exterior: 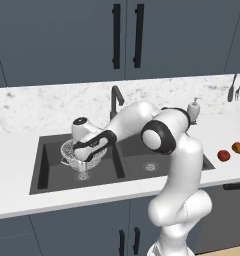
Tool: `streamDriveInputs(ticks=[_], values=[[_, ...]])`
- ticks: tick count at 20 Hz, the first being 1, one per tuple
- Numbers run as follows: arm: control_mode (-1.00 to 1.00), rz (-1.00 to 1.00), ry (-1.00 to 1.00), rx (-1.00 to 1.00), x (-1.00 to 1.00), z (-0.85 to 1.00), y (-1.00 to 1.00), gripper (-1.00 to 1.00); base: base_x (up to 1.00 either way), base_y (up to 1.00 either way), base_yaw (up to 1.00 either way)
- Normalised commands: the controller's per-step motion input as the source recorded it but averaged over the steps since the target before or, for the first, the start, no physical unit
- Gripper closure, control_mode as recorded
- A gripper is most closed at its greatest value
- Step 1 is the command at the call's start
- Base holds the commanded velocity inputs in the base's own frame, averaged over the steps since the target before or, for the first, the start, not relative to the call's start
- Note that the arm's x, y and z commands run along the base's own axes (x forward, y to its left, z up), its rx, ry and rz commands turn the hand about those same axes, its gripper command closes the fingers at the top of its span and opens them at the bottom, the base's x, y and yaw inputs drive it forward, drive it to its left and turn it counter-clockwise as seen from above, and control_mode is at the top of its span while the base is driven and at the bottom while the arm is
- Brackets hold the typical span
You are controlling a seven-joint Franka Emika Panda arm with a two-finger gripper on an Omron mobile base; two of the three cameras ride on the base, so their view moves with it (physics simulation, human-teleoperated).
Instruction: Put the colander in the sink, put the peach, peach, apple in the colander, and turn on the sink faucet and pour water over the colander.
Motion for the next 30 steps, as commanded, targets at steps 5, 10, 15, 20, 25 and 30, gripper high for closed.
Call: streamDriveInputs(ticks=[5,10,15,20,25,30], values=[[-1.00,-0.06,0.03,0.00,0.44,-0.47,0.00,1.00,0.00,0.00,0.00],[-1.00,-0.07,0.19,0.00,0.08,-0.39,0.00,1.00,0.00,0.00,0.00],[-1.00,-0.11,0.20,0.00,-0.05,-0.17,0.00,1.00,0.00,0.00,0.00],[-1.00,-0.14,0.05,0.00,-0.01,-0.12,0.00,1.00,0.00,0.00,0.00],[-1.00,-0.14,0.00,0.00,0.06,-0.27,0.00,1.00,0.00,0.00,0.00],[-1.00,-0.16,0.00,0.00,0.01,-0.38,-0.05,1.00,0.00,0.00,0.00]])
